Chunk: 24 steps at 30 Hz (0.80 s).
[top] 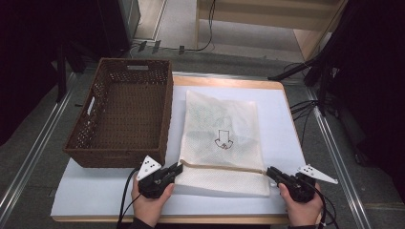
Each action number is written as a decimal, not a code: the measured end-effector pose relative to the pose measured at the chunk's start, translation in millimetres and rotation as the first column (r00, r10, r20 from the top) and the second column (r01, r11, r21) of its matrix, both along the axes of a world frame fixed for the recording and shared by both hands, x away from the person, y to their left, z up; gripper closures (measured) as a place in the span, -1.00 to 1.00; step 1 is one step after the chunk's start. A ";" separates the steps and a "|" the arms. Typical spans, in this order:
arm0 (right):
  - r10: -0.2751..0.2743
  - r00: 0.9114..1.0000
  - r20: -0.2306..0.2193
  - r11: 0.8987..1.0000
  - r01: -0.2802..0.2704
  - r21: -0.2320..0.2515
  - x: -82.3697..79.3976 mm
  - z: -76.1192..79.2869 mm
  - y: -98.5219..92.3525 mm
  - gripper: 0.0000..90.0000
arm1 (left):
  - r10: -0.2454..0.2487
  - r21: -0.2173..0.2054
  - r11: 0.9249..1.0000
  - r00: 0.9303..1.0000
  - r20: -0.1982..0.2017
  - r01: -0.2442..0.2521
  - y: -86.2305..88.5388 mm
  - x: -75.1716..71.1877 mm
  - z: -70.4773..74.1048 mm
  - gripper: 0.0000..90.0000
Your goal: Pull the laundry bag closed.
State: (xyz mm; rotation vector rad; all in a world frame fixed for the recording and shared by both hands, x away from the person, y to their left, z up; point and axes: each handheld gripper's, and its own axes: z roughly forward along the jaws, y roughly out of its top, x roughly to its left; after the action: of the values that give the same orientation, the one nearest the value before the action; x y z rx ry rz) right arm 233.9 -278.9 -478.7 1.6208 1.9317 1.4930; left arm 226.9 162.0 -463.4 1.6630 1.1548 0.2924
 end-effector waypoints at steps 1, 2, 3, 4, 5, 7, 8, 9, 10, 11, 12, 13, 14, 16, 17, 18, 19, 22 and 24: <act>0.002 1.000 0.013 1.000 -0.003 0.031 0.2 0.0 -3.3 0.51 | 0.000 -0.002 1.000 1.000 0.004 0.000 2.0 0.2 0.2 0.70; -0.007 1.000 0.029 0.999 0.005 0.043 0.1 0.3 -5.6 0.47 | 0.006 0.004 1.000 1.000 0.015 -0.006 3.5 -0.2 0.8 0.63; -0.016 0.999 0.045 0.999 0.014 0.041 -0.1 0.6 -7.1 0.42 | 0.012 0.017 1.000 1.000 0.026 -0.012 5.2 -0.9 1.7 0.58; -0.026 0.994 0.107 0.999 0.023 0.035 1.2 -0.1 -9.4 0.32 | 0.017 0.016 1.000 0.999 0.037 -0.017 6.8 -1.3 2.4 0.48; -0.026 0.994 0.107 0.999 0.023 0.035 1.2 -0.1 -9.4 0.32 | 0.019 0.018 1.000 0.999 0.041 -0.020 8.5 -1.8 3.4 0.48; -0.036 0.989 0.146 0.999 0.037 -0.003 2.4 -0.6 -10.3 0.26 | 0.018 0.020 1.000 0.998 0.055 -0.019 11.5 -2.8 4.7 0.39; -0.041 0.985 0.167 0.999 0.045 -0.020 3.5 -1.0 -10.7 0.27 | 0.016 0.023 1.000 0.998 0.059 -0.018 13.1 -3.6 5.3 0.35; -0.041 0.984 0.172 0.998 0.048 -0.034 4.2 -1.1 -11.2 0.27 | 0.016 0.027 0.999 0.998 0.064 -0.018 14.3 -4.3 5.7 0.32; -0.041 0.985 0.167 0.997 0.050 -0.053 5.1 -1.7 -11.7 0.24 | 0.009 0.034 0.999 0.997 0.073 -0.011 17.2 -5.7 6.0 0.23; -0.041 0.985 0.167 0.997 0.050 -0.053 5.1 -1.7 -11.7 0.24 | 0.009 0.034 0.999 0.997 0.073 -0.011 17.2 -5.7 6.0 0.20; -0.040 0.986 0.165 0.997 0.050 -0.061 5.6 -2.4 -12.3 0.21 | 0.006 0.037 0.999 0.997 0.078 -0.009 18.5 -6.3 5.9 0.20; -0.048 0.986 0.160 0.996 0.059 -0.066 5.6 -2.6 -12.6 0.15 | 0.008 0.039 0.999 0.997 0.079 -0.011 19.5 -7.0 6.0 0.16; -0.062 0.985 0.161 0.995 0.075 -0.072 5.7 -2.8 -13.2 0.05 | 0.005 0.039 0.999 0.997 0.082 -0.009 21.0 -7.2 5.9 0.13; -0.084 0.986 0.142 0.990 0.098 -0.098 5.9 -1.4 -15.1 -0.14 | 0.014 0.040 0.999 0.996 0.088 -0.017 23.4 -7.5 5.9 0.03; -0.093 0.986 0.138 0.988 0.109 -0.111 5.3 -0.6 -16.2 -0.20 | 0.007 0.034 0.999 0.996 0.085 -0.010 25.0 -7.3 6.1 0.01; -0.097 0.984 0.152 0.985 0.117 -0.127 4.5 1.3 -19.4 -0.30 | -0.015 0.023 1.000 0.996 0.084 0.013 26.7 -6.7 6.1 -0.07; -0.097 0.984 0.152 0.985 0.117 -0.127 4.5 1.3 -19.4 -0.30 | -0.015 0.023 1.000 0.996 0.084 0.013 26.7 -6.7 6.1 -0.11; -0.094 0.981 0.167 0.984 0.117 -0.133 3.8 4.2 -25.1 -0.47 | -0.039 0.062 0.998 0.993 0.111 0.032 26.6 -8.9 5.7 -0.22; -0.087 0.982 0.167 0.985 0.110 -0.133 3.8 4.3 -25.8 -0.51 | -0.040 0.063 0.997 0.993 0.113 0.033 26.6 -9.5 5.8 -0.25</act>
State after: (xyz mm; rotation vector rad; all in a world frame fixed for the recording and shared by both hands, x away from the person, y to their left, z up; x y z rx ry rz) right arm 237.7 -304.7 -474.4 1.4653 1.7992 1.3690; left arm 217.4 188.6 -457.6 1.6962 1.0386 0.3977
